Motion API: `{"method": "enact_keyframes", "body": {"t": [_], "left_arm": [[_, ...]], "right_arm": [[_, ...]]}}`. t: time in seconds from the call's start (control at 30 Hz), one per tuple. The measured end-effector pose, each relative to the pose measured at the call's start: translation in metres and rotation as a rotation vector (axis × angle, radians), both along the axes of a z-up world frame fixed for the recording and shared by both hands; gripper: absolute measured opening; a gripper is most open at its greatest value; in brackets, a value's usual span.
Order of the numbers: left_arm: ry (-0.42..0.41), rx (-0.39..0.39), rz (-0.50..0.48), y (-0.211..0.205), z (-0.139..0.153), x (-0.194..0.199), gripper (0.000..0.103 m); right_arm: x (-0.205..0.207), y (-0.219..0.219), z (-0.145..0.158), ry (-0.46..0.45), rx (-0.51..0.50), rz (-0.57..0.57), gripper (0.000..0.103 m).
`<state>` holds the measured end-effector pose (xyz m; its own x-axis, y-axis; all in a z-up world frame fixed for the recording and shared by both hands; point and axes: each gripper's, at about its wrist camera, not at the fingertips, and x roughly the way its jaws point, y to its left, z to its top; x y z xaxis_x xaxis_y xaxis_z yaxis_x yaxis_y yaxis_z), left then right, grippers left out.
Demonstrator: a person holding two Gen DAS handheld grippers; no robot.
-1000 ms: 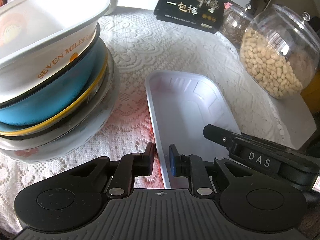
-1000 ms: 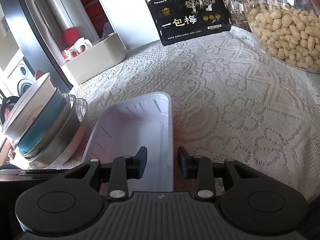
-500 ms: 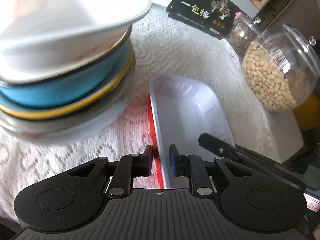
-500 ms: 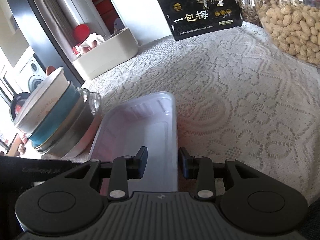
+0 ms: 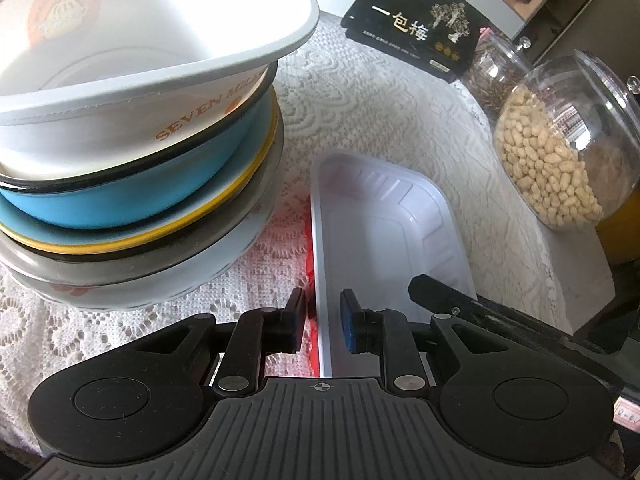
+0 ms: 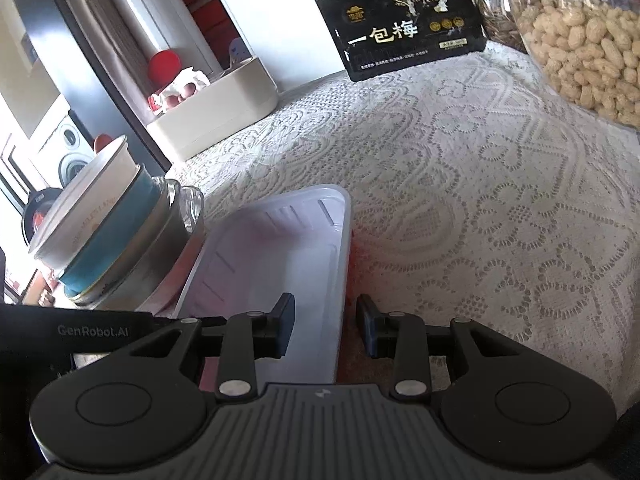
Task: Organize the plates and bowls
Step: 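Grasp the red-edged white tray rim with both tools, then lift the tray with both tools and carry it over the bowl stack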
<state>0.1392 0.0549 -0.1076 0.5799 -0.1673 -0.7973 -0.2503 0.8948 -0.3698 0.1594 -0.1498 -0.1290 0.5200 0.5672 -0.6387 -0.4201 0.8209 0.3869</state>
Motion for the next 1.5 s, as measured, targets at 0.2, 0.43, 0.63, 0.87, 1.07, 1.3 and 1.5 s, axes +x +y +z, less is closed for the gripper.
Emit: {"method": "enact_keyframes", "body": {"t": [0.2,0.43,0.63,0.87,1.07,1.3,1.5], "left_arm": [[-0.067,0.016,-0.046,-0.009,0.022,-0.006,0.021],[-0.257,0.068,-0.135,0.010,0.132,-0.027,0.022],[-0.328,0.165,-0.059,0.069,0.186,-0.064,0.022],[-0.244,0.142,-0.005,0.124,0.146,-0.058,0.022],[-0.249,0.060,-0.004,0.158,0.121,-0.043,0.022],[-0.239,0.076,-0.030,0.157,0.122,-0.043,0.023],[-0.221,0.091,-0.033,0.151,0.121,-0.042,0.022]], "right_arm": [[-0.004,-0.008,0.025,-0.007,0.018,-0.021,0.034],[-0.032,-0.003,0.143,-0.233,0.086,-0.012,0.035],[-0.056,0.064,0.197,-0.363,0.099,0.131,0.035],[-0.038,0.138,0.154,-0.243,0.023,0.166,0.035],[-0.015,0.161,0.131,-0.162,-0.029,0.141,0.035],[-0.008,0.166,0.128,-0.163,-0.020,0.117,0.035],[-0.011,0.163,0.124,-0.149,-0.017,0.111,0.035]]}}
